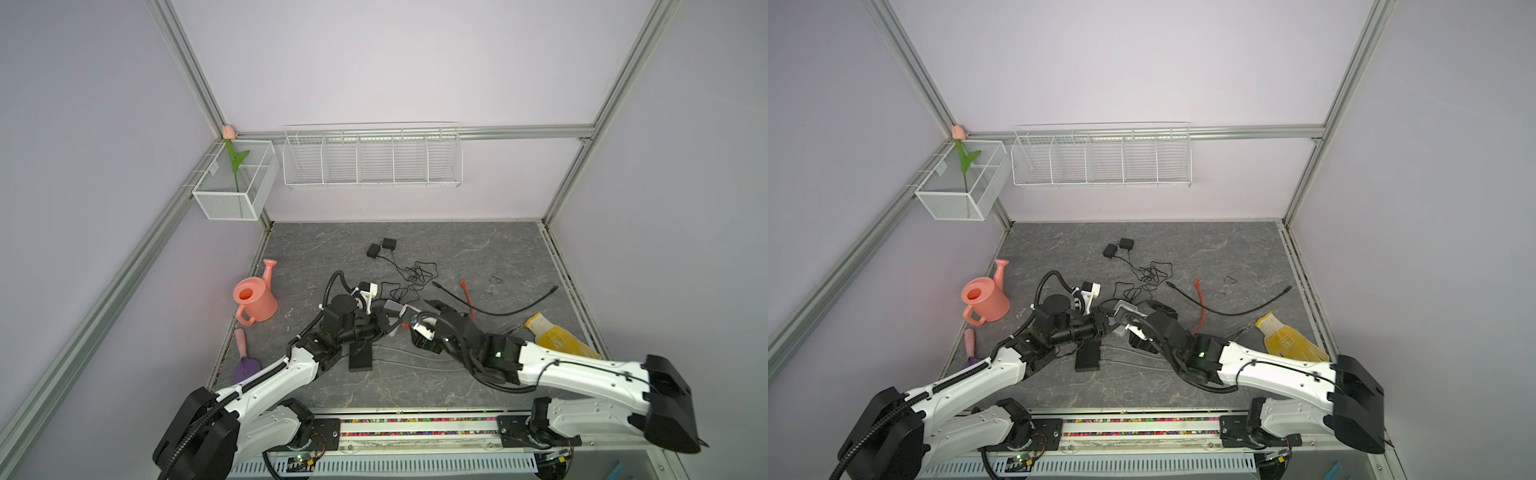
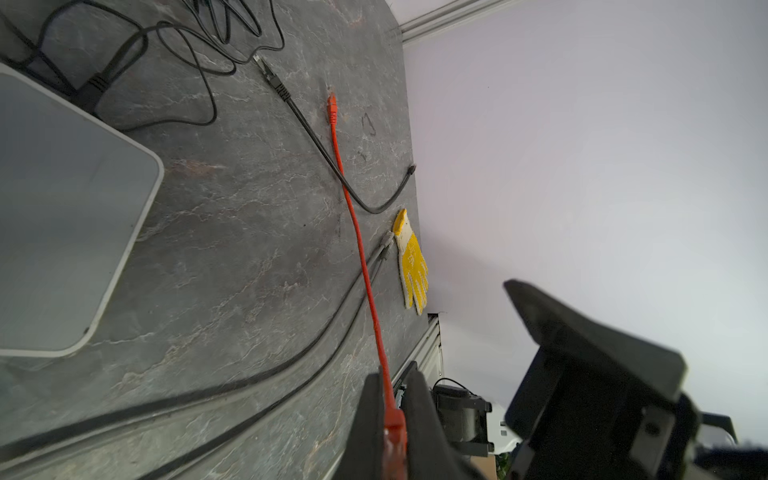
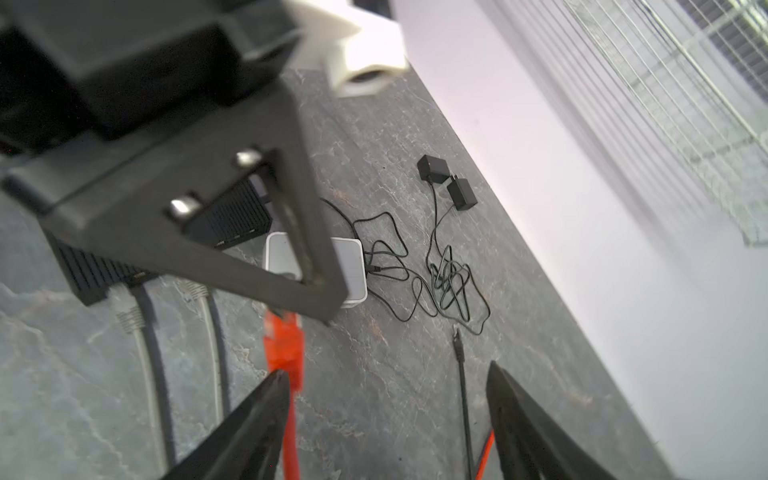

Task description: Insert the plug into the switch port

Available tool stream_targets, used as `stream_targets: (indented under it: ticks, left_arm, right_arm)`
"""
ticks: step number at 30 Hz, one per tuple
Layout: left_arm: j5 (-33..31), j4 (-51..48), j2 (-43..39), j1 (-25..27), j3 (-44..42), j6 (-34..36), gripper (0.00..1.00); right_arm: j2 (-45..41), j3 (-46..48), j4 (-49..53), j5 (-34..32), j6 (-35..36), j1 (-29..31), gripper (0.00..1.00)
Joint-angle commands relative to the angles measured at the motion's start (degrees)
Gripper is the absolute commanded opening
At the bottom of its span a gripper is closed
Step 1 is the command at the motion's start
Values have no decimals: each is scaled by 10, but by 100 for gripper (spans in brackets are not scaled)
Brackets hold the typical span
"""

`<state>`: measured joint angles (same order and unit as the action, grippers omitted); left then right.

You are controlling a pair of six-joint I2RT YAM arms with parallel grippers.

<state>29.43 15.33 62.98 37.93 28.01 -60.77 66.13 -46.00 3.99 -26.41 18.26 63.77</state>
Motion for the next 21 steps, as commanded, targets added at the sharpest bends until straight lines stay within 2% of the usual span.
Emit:
stream_targets:
  ticks: [1,5,10,18,21]
  left_arm:
    - [7,-9,-3,0,20,31,0]
    - [12,-3,5,0,25,35,0]
    - [14,1,8,0,28,35,0]
    - [15,-5,0,0,29,36,0]
    - [15,-6,-4,0,26,37,0]
  right_arm:
    - [-47,-15,110,182,-48,-37,79]
    - [-37,-40,181,264,-21,-60,74]
    - [29,-78,204,336,-12,-73,67]
    - [99,-114,179,333,-4,-80,56]
    - [106,-121,173,328,-2,-86,49]
